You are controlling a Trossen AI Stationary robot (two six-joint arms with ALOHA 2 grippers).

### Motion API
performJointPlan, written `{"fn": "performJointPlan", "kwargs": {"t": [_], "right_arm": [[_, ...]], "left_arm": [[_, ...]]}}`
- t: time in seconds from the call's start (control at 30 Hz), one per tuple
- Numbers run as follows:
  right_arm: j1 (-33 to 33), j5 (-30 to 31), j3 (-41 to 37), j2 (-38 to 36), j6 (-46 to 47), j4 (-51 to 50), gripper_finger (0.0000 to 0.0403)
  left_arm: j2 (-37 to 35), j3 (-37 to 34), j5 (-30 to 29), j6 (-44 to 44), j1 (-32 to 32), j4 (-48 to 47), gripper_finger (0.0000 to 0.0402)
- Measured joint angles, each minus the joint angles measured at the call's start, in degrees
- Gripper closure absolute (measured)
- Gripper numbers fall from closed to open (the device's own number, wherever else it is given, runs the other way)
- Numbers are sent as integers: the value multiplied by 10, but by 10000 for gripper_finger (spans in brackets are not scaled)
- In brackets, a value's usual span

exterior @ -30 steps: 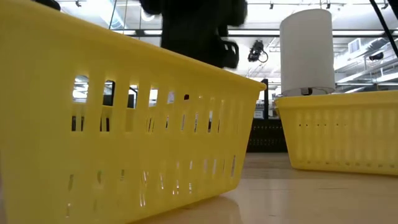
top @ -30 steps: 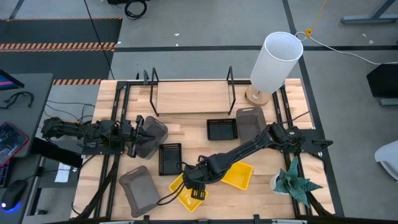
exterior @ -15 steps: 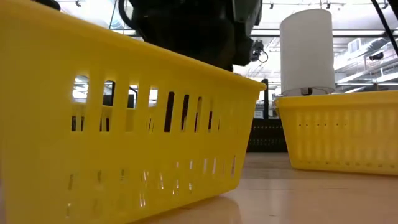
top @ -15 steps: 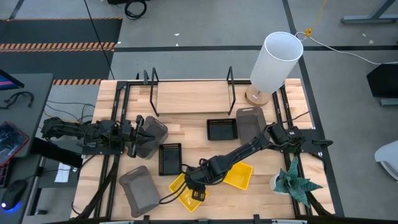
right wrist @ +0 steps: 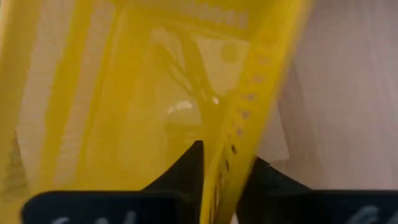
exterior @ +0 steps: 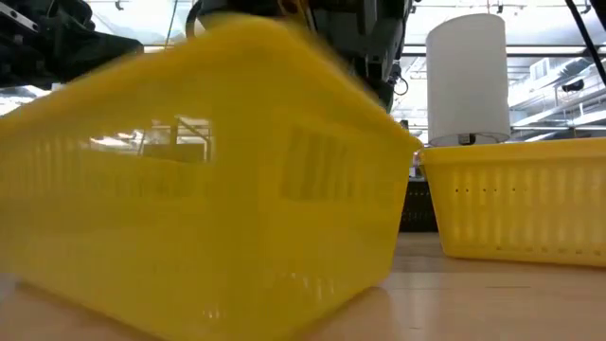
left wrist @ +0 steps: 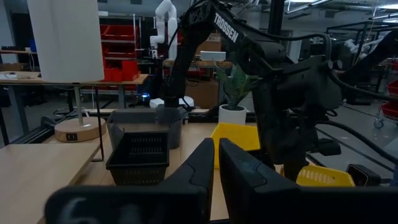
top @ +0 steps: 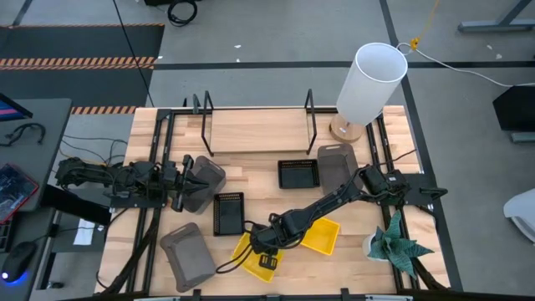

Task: Stack baskets on shelf by color
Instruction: Stack the left yellow bin on top of the yellow bin

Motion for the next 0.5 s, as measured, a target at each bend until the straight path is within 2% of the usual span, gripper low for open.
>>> {"fn": "performJointPlan", "kwargs": {"t": [0.17,0.27,0.5], "right_arm": [[-3,-28,0,-1,-14,-3,393],[-7,-46,14,-1,-20,-26,393],[-11,-44,71,-2,-58,-100,398]], "left_arm": [[0,0,0,0,0,0,370],[0,0,0,0,0,0,365],[0,0,0,0,0,0,367]]}}
